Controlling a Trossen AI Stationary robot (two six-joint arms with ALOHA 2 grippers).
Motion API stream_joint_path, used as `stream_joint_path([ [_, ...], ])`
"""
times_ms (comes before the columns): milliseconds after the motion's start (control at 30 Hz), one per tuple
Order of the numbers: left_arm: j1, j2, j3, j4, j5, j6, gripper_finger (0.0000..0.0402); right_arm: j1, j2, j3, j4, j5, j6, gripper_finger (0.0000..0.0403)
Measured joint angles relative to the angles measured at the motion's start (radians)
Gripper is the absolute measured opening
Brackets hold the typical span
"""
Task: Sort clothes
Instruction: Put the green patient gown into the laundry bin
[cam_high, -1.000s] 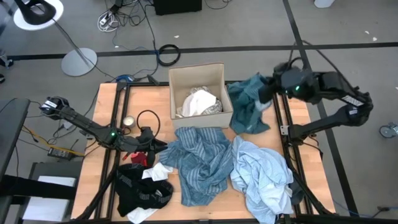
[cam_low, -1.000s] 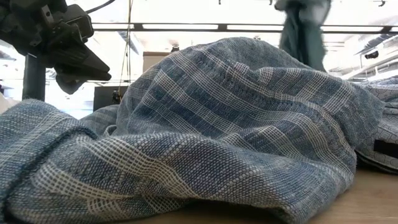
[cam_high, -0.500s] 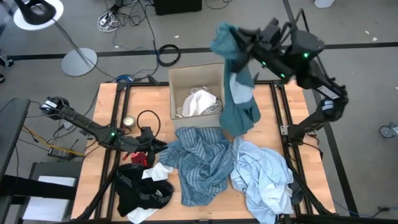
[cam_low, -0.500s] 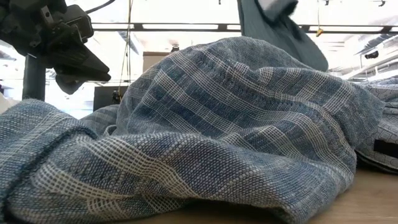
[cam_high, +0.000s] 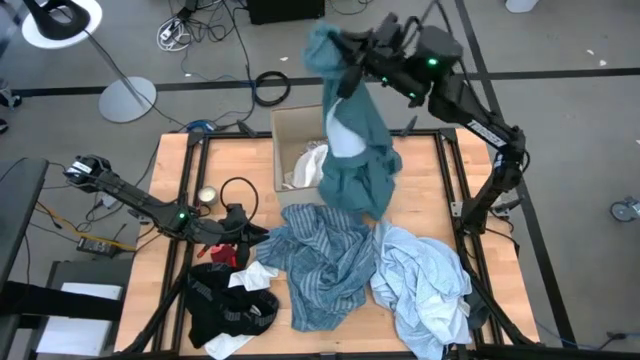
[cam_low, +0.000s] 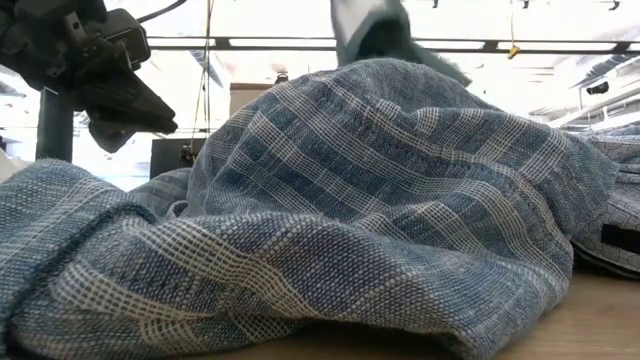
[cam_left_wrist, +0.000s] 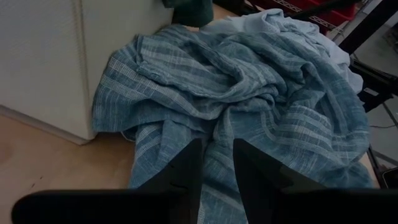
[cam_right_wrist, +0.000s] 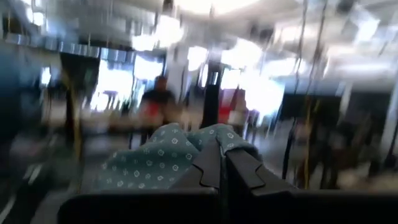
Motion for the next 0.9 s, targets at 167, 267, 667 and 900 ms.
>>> stream_joint_path([
  [167, 0.000, 0.000, -0.007, 0.002, 0.000, 0.000, 0.0094, -0.028, 0.006, 0.001, -0.361, -0.013, 0.068, 0.0001],
  [267, 0.000, 0.000, -0.024, 0.014, -0.002, -0.001, 0.0094, -0.040, 0.009, -0.003, -0.580, -0.023, 0.106, 0.0001],
  [667, 0.000, 0.000, -0.074, 0.115, -0.011, -0.001, 0.0094, -0.019, 0.077, -0.272, -0.679, -0.151, 0.158, 0.0028],
  [900, 0.000, 0.000, -0.074, 0.115, -0.009, -0.001, 0.0094, -0.016, 0.116, -0.315, -0.689, -0.182, 0.159, 0.0104],
])
